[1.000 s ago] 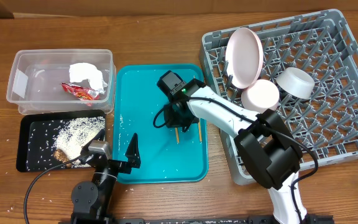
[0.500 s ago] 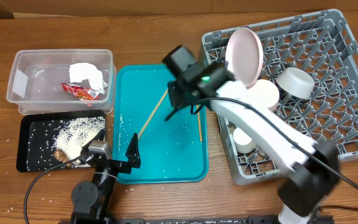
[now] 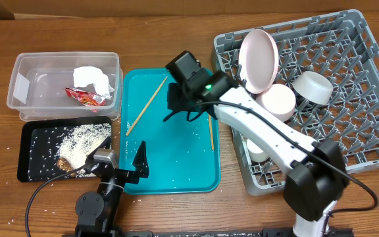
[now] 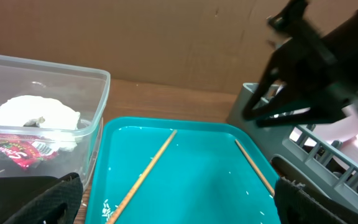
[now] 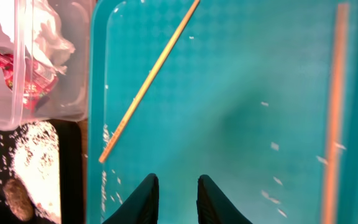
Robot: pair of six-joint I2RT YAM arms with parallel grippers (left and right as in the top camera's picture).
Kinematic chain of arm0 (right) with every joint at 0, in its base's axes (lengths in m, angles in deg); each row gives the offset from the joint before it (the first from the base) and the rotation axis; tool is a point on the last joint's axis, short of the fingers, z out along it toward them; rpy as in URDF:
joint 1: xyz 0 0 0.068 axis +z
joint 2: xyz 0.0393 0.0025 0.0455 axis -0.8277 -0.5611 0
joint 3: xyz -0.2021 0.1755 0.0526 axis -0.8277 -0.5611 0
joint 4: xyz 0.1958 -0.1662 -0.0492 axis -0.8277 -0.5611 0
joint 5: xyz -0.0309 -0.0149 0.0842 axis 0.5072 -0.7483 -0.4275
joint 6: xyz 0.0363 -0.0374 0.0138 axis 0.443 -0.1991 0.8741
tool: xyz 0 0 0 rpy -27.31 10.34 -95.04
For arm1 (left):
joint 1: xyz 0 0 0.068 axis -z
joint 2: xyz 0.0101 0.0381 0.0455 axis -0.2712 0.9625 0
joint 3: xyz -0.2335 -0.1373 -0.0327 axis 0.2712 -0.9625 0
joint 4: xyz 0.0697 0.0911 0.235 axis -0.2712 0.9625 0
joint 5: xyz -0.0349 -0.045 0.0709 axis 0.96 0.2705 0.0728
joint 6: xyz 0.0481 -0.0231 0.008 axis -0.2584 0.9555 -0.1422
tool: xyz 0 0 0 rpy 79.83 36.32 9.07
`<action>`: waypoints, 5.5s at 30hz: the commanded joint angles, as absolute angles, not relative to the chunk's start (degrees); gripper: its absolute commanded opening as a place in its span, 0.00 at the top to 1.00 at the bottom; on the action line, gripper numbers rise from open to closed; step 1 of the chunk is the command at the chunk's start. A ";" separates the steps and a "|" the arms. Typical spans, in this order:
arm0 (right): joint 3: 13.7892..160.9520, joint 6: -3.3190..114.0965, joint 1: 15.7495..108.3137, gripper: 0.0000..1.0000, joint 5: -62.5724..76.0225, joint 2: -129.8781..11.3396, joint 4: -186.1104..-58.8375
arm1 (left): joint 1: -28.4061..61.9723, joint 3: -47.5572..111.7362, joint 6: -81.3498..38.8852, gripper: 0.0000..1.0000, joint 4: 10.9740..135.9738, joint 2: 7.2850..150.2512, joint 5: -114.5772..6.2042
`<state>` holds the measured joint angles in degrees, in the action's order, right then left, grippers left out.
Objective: Sort waste into correct bins and load items into the dishwasher
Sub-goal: 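Reach the right gripper to a wooden chopstick on the tray and grasp, then carry the chopstick with the right gripper and drop it into the rack, then reach the right gripper to the second chopstick and grasp it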
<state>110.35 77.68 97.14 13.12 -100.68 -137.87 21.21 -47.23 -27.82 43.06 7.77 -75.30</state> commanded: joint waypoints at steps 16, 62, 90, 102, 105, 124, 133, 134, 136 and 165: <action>107.49 58.80 94.98 0.57 20.59 -107.47 -144.74 | 20.92 -47.51 -27.67 0.00 43.06 7.37 -74.89; 110.83 41.73 80.10 0.96 19.41 -95.34 -152.56 | 20.92 -47.51 -27.67 0.00 43.04 7.37 -74.89; 116.08 73.86 91.42 0.30 -1.74 -99.93 -131.86 | 20.92 -47.51 -27.67 0.00 43.04 7.37 -74.89; 116.10 77.11 95.24 0.31 -5.18 -116.30 -109.74 | 20.92 -47.51 -27.67 0.00 43.04 7.37 -74.89; 116.10 77.95 95.31 0.31 -7.41 -119.12 -105.66 | 20.92 -47.51 -27.67 0.00 43.06 7.37 -74.89; 116.65 79.56 95.11 0.43 2.15 -123.63 -121.89 | 20.92 -47.51 -27.67 0.00 43.04 7.37 -74.89; 119.42 68.28 97.36 0.40 0.42 -122.91 -111.77 | 20.92 -47.51 -27.67 0.00 43.04 7.37 -74.89; 119.42 68.31 97.49 0.40 0.29 -122.91 -110.38 | 20.92 -47.51 -27.67 0.00 43.04 7.37 -74.89; 119.42 68.50 97.78 0.40 0.35 -122.97 -108.02 | 20.92 -47.51 -27.69 0.00 43.04 7.37 -74.89; 119.36 68.02 96.23 0.49 7.89 -122.14 -125.76 | 20.92 -47.51 -27.67 0.00 43.06 7.37 -74.89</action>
<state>120.54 68.50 98.24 4.81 -124.98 -122.48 21.21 -47.27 -27.82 43.04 7.77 -75.28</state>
